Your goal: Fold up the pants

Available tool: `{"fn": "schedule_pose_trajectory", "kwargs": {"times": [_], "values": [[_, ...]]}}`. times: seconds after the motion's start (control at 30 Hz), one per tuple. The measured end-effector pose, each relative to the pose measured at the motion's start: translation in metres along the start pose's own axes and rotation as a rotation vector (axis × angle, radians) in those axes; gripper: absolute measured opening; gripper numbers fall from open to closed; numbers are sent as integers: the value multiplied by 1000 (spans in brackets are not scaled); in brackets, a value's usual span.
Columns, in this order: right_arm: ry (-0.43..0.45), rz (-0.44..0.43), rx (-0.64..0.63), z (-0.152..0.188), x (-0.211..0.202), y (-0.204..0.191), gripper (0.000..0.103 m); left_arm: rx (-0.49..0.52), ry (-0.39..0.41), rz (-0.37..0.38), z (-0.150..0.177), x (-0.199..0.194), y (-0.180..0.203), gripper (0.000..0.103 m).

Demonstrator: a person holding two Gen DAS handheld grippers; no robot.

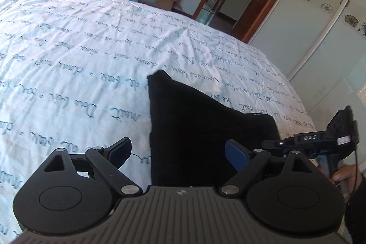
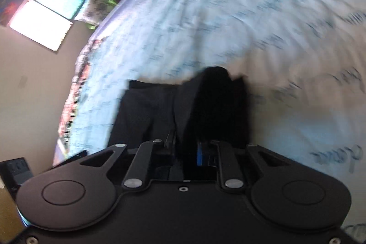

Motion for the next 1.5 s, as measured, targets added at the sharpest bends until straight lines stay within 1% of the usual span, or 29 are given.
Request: {"fn": "schedule_pose_trajectory", "kwargs": {"times": [0.07,0.13,0.17,0.27,0.3,0.33,0.4,0.47,0.5,0.57,0.6,0.63,0.7,0.77,0.8,0.83,0.87,0.93,1.0,1.03,1.1,1.17,1.23,1.27,1.33,1.4,1.43,1.47,1.5], "values": [[25,-50,59,-1,1,8,26,19,-23,9,1,9,10,90],[31,-74,126,-3,-3,8,45,61,-25,23,-3,14,21,90],[47,-74,140,-5,-9,7,51,82,-16,32,-6,14,27,90],[266,-9,103,-16,-50,-8,65,115,10,61,-18,23,39,90],[308,-61,89,-15,-58,-21,66,116,15,66,-21,30,42,91],[308,-154,100,-11,-60,-36,76,115,13,60,-22,40,44,91],[259,-300,123,3,-47,-62,89,126,-16,49,-16,62,48,91],[201,-331,126,15,-20,-72,89,161,-70,23,0,85,48,93],[184,-303,132,18,-5,-66,89,197,-76,8,8,95,46,94],[180,-208,154,16,21,-36,85,298,-5,-21,16,98,50,99],[202,-242,157,13,24,-24,68,336,9,-42,20,97,52,99],[205,-260,199,12,20,-17,59,357,13,-55,21,93,54,99],[190,-256,259,16,5,-16,60,364,9,-76,23,80,56,95],[268,-235,216,25,-26,-29,82,356,36,-75,26,56,59,98],[299,-263,180,32,-38,-37,95,342,59,-51,29,45,60,98],[308,-305,158,42,-48,-42,97,323,65,-26,34,39,61,101],[291,-328,160,52,-50,-43,97,306,48,-18,43,38,60,102],[229,-281,227,71,-29,-20,96,350,12,-45,61,50,60,103],[273,-331,240,77,-24,-3,84,450,39,-96,67,54,66,103],[257,-331,269,76,-27,-1,83,452,31,-107,64,52,69,100],[248,-295,302,73,-40,-7,87,415,39,-77,55,37,74,96],[301,-307,244,68,-58,-25,90,387,88,-34,44,25,79,99],[329,-318,188,62,-67,-44,93,391,105,-63,38,27,77,100],[324,-322,182,61,-64,-52,94,388,80,-79,40,34,73,100],[261,-349,195,63,-43,-58,95,343,-15,-75,53,58,60,100],[143,-330,240,72,-11,-44,95,390,58,-76,60,58,61,103],[99,-279,269,77,5,-28,87,418,59,-89,63,55,62,103],[136,-272,251,79,3,-21,74,428,64,-95,63,50,64,102],[137,-285,258,82,-2,-18,68,425,71,-87,61,43,66,101]]}}
Point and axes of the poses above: each gripper's, at about its wrist camera, not at the fingertips, and x roughly the way its jaws point, y to its right, z to its underside, the point moved 9 cm from there along x, roughly the way its jaws point, and after that the axes turned 10 degrees about x, right-handed, at the moved point
